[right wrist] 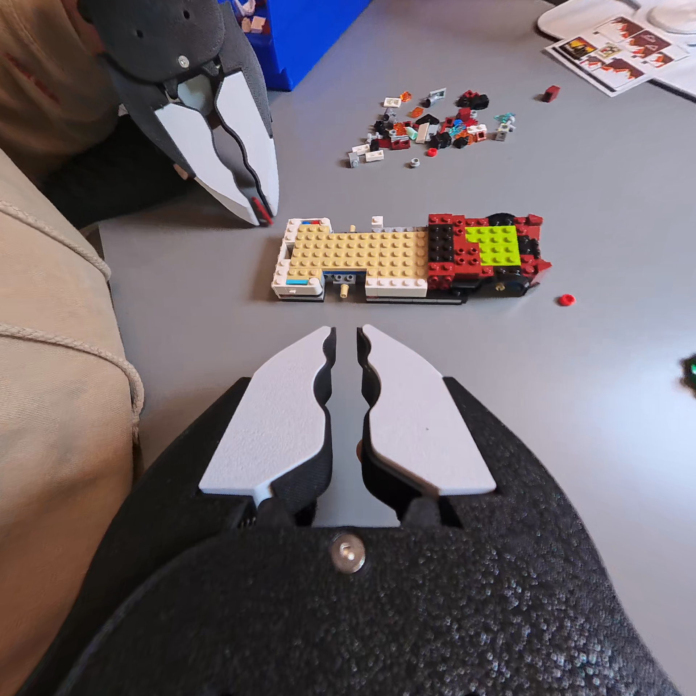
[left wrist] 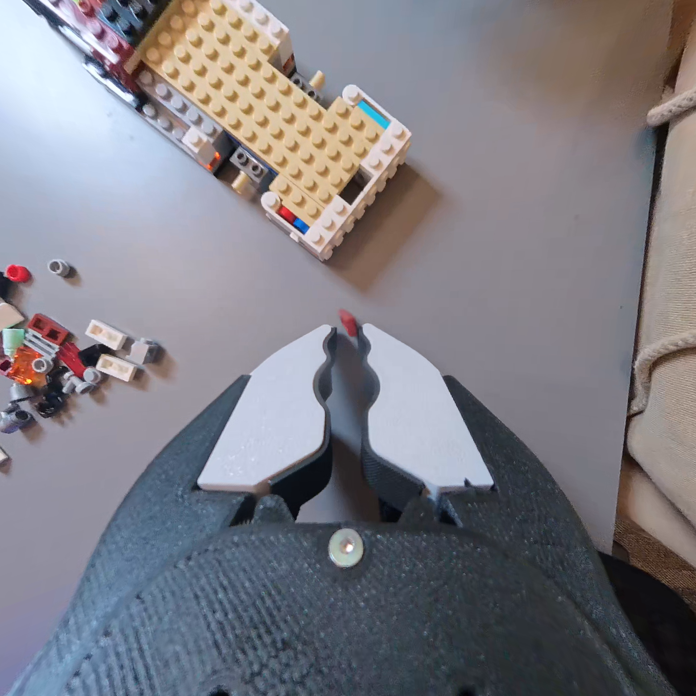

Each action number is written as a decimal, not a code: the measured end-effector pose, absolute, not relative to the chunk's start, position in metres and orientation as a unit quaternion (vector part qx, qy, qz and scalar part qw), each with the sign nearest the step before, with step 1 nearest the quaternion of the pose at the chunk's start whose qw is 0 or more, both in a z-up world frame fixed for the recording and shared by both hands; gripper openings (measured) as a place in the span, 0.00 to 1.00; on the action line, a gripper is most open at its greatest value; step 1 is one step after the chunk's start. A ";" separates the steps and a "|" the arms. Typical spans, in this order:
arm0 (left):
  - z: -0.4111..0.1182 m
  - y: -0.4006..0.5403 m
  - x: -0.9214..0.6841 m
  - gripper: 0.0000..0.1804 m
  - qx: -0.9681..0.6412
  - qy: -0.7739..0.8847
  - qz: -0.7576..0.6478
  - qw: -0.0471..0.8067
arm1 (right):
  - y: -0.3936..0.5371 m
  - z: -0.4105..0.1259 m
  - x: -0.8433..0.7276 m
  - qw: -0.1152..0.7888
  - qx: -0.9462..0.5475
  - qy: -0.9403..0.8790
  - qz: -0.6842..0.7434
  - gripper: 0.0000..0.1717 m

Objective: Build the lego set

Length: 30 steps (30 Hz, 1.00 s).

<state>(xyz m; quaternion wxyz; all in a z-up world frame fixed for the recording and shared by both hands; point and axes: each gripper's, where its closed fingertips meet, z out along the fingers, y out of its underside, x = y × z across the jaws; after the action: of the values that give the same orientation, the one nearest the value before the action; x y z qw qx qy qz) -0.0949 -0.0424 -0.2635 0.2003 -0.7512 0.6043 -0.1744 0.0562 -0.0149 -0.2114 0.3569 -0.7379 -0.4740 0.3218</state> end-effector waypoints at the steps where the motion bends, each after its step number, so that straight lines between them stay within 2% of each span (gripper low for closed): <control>1: -0.264 -0.042 -0.094 0.05 -0.752 0.604 -0.170 0.201 | -0.015 -0.211 0.060 0.360 -0.739 -0.471 0.321 0.06; 5: -0.264 -0.036 -0.089 0.00 -0.754 0.598 -0.174 0.207 | -0.012 -0.209 0.070 0.375 -0.736 -0.464 0.319 0.05; 10: -0.264 -0.023 -0.092 0.00 -0.756 0.595 -0.168 0.215 | -0.008 -0.208 0.077 0.382 -0.734 -0.457 0.326 0.04; 13: -0.258 -0.026 -0.089 0.10 -0.738 0.609 -0.178 0.230 | -0.009 -0.208 0.077 0.381 -0.731 -0.460 0.331 0.04; 17: -0.261 -0.034 -0.078 0.14 -0.715 0.631 -0.190 0.234 | -0.009 -0.208 0.077 0.377 -0.729 -0.462 0.336 0.04; 21: -0.264 -0.040 -0.073 0.06 -0.698 0.650 -0.206 0.221 | -0.010 -0.209 0.074 0.374 -0.727 -0.469 0.334 0.04; 24: -0.264 -0.042 -0.073 0.05 -0.694 0.652 -0.218 0.215 | -0.013 -0.209 0.070 0.376 -0.721 -0.477 0.334 0.04; 27: -0.243 -0.047 -0.063 0.05 -0.687 0.614 -0.309 0.235 | -0.019 -0.204 0.062 0.395 -0.696 -0.501 0.329 0.05; 30: -0.198 -0.030 -0.042 0.05 -0.677 0.517 -0.422 0.311 | -0.030 -0.191 0.045 0.431 -0.653 -0.526 0.333 0.08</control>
<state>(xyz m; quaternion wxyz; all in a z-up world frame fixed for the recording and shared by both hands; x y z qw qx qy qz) -0.0424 -0.0302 -0.1979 0.3108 -0.6767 0.5173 -0.4217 0.0449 -0.0298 -0.1911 0.4313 -0.6527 -0.5262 0.3333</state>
